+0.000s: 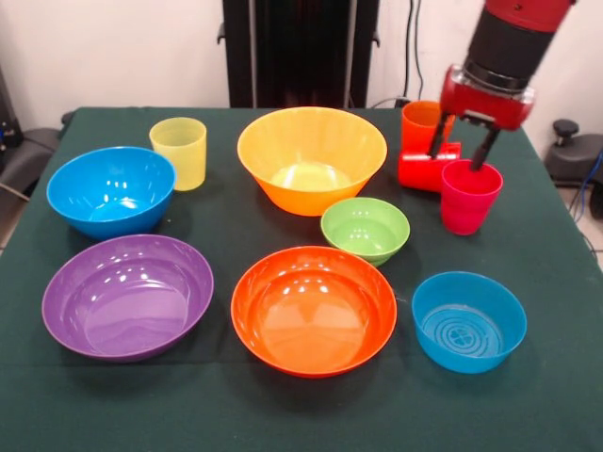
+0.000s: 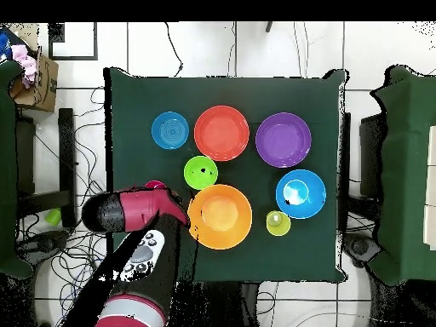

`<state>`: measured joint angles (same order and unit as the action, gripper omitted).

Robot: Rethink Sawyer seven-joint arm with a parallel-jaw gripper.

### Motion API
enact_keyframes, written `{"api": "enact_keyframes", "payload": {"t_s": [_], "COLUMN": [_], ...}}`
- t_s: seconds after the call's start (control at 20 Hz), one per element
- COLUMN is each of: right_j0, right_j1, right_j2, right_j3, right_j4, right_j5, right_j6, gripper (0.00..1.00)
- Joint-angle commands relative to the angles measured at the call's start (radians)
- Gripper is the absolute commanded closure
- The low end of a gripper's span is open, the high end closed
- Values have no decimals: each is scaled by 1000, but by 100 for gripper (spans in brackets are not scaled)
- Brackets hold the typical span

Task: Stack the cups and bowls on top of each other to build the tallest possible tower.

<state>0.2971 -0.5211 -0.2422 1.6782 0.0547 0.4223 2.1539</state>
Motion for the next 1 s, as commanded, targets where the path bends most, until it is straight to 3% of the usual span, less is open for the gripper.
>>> {"api": "enact_keyframes", "payload": {"t_s": [0.05, 0.35, 0.6, 0.8, 1.0], "right_j0": [47, 45, 36, 15, -53], "right_j1": [-23, -43, -45, -17, -40], "right_j2": [67, 64, 66, 41, 7], "right_j3": [-135, -141, -124, -122, -127], "right_j4": [107, 137, 137, 97, 29], "right_j5": [203, 253, 224, 170, 186], "right_j6": [229, 199, 170, 136, 33], "gripper": [0, 0, 0, 0, 0]}}
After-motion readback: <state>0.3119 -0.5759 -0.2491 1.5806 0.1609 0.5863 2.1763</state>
